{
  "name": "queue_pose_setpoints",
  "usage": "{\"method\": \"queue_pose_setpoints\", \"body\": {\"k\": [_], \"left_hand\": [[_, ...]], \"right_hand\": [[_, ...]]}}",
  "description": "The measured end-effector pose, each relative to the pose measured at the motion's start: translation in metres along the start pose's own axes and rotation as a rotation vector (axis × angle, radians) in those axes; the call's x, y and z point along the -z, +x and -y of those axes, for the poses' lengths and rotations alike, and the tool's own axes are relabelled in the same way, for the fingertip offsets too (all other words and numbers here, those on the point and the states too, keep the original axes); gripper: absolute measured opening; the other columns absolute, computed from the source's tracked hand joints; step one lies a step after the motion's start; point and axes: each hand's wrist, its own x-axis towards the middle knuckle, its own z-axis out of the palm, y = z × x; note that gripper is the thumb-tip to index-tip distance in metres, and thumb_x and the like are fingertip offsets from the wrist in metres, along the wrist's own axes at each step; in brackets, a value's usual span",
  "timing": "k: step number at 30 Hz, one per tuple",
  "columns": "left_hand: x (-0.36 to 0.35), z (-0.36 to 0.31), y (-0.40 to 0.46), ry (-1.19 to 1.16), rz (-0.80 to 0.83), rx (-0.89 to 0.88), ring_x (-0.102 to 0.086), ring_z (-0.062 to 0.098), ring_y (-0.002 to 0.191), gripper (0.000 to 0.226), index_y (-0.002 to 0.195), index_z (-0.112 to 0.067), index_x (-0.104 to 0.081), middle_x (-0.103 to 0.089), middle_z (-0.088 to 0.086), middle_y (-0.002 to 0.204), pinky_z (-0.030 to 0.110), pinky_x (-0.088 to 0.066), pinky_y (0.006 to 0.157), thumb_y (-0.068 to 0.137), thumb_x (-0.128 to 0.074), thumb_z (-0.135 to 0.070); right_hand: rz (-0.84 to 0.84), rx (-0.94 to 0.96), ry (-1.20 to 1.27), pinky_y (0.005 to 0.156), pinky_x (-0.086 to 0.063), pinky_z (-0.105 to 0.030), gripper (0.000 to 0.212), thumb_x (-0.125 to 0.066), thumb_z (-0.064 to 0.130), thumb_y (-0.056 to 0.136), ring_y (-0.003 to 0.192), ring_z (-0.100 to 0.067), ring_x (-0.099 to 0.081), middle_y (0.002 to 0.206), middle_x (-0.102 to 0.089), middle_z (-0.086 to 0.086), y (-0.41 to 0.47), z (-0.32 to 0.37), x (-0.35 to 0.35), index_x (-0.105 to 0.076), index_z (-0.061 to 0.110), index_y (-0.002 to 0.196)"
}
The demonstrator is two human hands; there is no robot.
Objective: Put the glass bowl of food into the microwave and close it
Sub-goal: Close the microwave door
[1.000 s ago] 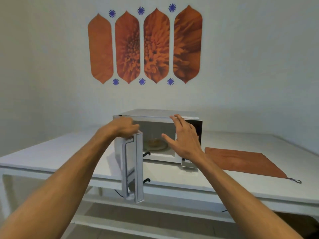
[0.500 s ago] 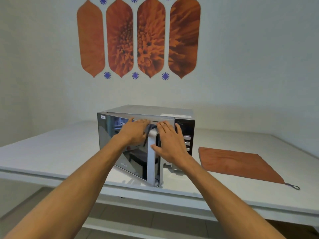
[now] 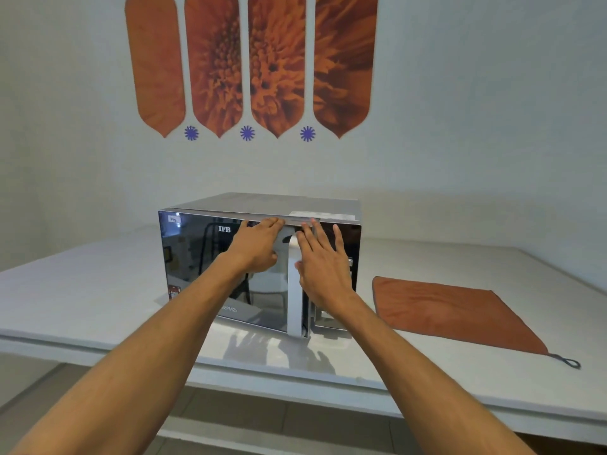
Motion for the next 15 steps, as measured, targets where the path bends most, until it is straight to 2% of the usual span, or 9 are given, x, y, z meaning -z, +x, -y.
{"method": "queue_pose_setpoints", "body": {"k": [7,15], "left_hand": [[-0.003,-0.002,0.014,0.075,0.005,-0.030,-0.023,0.020,0.146,0.077,0.153,-0.016,-0.010,-0.016,0.006,0.162,0.054,-0.002,0.119,0.089,-0.053,-0.025],[-0.014,0.008,0.027,0.102,-0.043,-0.076,-0.025,0.020,0.146,0.079,0.153,-0.016,-0.011,-0.019,0.006,0.161,0.053,0.010,0.117,0.088,-0.055,-0.029]], "right_hand": [[-0.006,-0.045,-0.065,0.104,0.029,-0.050,0.062,-0.044,0.035,0.099,0.147,-0.022,0.016,0.163,0.000,-0.005,0.009,-0.007,-0.007,-0.018,0.017,0.152],[0.013,-0.108,-0.110,0.104,0.031,-0.051,0.061,-0.052,0.034,0.095,0.147,-0.024,0.017,0.163,0.005,-0.005,0.019,-0.007,-0.012,-0.028,0.018,0.149]]}}
